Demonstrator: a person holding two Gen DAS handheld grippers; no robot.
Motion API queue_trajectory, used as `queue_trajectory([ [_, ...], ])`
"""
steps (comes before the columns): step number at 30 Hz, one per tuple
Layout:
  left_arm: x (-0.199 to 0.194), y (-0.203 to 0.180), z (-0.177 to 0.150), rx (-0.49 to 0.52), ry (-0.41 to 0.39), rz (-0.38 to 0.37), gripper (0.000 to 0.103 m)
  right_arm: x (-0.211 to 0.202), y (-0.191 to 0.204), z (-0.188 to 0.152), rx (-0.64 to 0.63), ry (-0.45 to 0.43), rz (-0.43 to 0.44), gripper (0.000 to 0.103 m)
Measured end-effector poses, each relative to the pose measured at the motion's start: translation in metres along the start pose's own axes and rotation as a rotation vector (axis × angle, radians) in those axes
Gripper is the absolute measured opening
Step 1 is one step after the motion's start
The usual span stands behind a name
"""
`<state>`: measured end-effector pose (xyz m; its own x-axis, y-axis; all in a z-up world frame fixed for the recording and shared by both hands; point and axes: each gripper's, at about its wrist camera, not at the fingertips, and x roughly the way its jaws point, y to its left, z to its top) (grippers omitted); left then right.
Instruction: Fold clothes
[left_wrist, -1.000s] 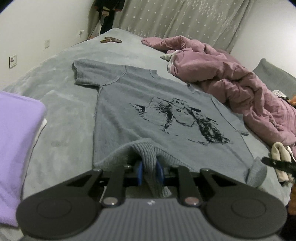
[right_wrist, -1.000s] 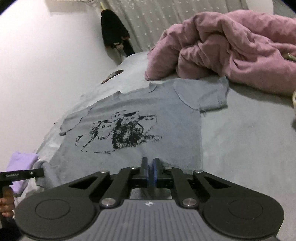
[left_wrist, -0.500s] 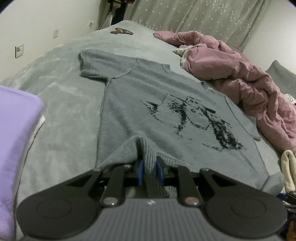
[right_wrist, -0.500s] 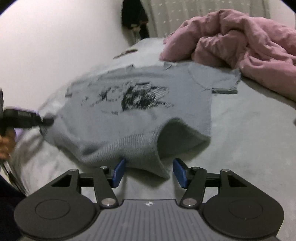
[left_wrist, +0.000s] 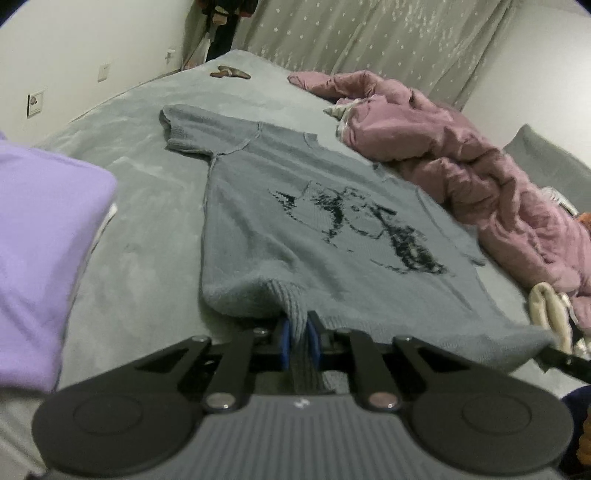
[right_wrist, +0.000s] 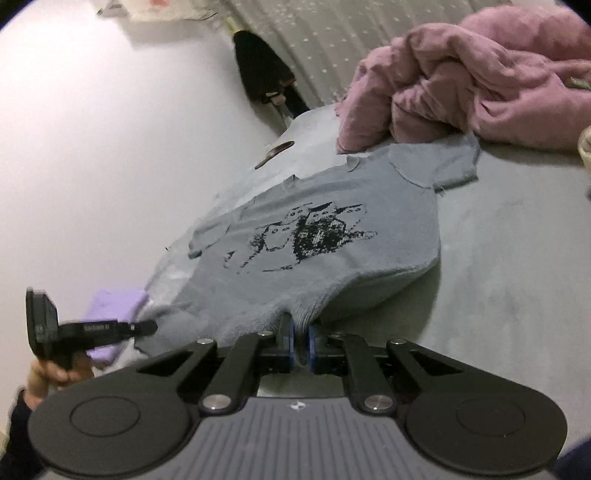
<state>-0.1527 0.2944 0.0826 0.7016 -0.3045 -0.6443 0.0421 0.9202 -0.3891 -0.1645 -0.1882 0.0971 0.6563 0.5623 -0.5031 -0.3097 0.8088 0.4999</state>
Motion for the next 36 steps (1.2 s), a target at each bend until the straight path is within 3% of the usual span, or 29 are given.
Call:
queue_trajectory([
  [4,-0.019,-0.004,-0.007,0.008,-0.037,-0.021,0.01,-0.014,0.001,-0.001,0.038,0.011,0.01,0.01],
  [9,-0.029,-0.009,-0.02,0.022,-0.045,-0.023,0.01,-0.009,-0.005,-0.009,0.071,0.076,-0.052,0.01],
  [15,-0.043,-0.007,-0.028,0.05,-0.062,-0.017,0.011,-0.017,-0.008,-0.008,0.083,0.079,-0.096,0.01],
  [19,-0.043,0.007,-0.025,-0.007,-0.066,0.001,0.012,-0.01,-0.001,-0.011,0.019,0.124,-0.195,0.01],
  [23,-0.046,0.021,-0.02,-0.054,-0.09,0.024,0.016,-0.004,0.004,-0.017,-0.033,0.156,-0.237,0.01],
  [27,-0.033,0.033,-0.018,-0.076,-0.051,0.093,0.016,-0.001,0.008,-0.019,-0.107,0.178,-0.325,0.01],
  [31,-0.027,0.035,-0.019,-0.093,-0.028,0.061,0.021,-0.001,0.01,-0.018,-0.126,0.161,-0.343,0.012],
  [34,-0.021,0.032,-0.02,-0.087,-0.004,0.012,0.03,-0.008,0.012,-0.015,-0.142,0.108,-0.345,0.02],
  [36,-0.011,0.026,-0.019,-0.064,0.014,0.039,0.032,-0.007,0.018,-0.015,-0.161,0.095,-0.334,0.022],
])
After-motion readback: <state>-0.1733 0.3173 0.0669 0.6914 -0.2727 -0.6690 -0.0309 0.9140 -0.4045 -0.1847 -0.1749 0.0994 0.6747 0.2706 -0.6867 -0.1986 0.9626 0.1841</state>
